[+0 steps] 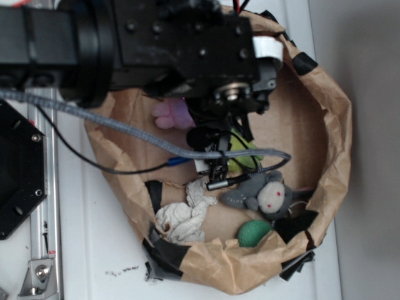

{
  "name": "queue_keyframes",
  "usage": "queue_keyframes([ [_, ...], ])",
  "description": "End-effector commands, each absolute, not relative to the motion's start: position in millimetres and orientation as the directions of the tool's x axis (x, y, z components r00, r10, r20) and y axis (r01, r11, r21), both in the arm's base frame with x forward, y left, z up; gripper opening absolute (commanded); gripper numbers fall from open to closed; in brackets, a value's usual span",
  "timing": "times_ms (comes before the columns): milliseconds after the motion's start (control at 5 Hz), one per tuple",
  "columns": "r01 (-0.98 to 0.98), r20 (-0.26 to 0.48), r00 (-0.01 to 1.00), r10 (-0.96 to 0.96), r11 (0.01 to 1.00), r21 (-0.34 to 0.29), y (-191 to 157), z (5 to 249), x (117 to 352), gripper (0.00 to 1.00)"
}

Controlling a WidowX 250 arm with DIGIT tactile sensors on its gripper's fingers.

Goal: Grab the pink bunny.

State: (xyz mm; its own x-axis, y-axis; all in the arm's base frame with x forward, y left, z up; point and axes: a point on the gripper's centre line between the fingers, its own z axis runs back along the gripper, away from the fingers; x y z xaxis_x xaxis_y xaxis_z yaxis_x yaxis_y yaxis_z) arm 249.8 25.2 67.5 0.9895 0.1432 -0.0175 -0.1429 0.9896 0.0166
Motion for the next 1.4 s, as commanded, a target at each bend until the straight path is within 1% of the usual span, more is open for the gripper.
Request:
queue_keyframes([
  [0, -0.057, -0.01, 0.998, 0.057, 0.998, 0.031, 60, 45, 245, 1.0],
  [200, -0.017, 0.026, 1.0, 0.015, 0.998, 0.064, 66, 36, 262, 1.0],
  [400, 0.057, 0.058, 0.996, -0.062, 0.994, 0.091, 56, 19, 283, 1.0],
  [600, 0.064, 0.066, 0.995, -0.072, 0.99, 0.125, 53, 20, 288, 0.0],
  [800, 0.044, 0.091, 0.994, -0.057, 0.989, 0.141, 50, 46, 285, 0.0],
  [1000, 0.037, 0.167, 0.984, -0.056, 0.993, 0.116, 45, 97, 279, 0.0],
  [1200, 0.115, 0.261, 0.957, -0.125, 0.992, 0.05, 36, 148, 270, 0.0],
])
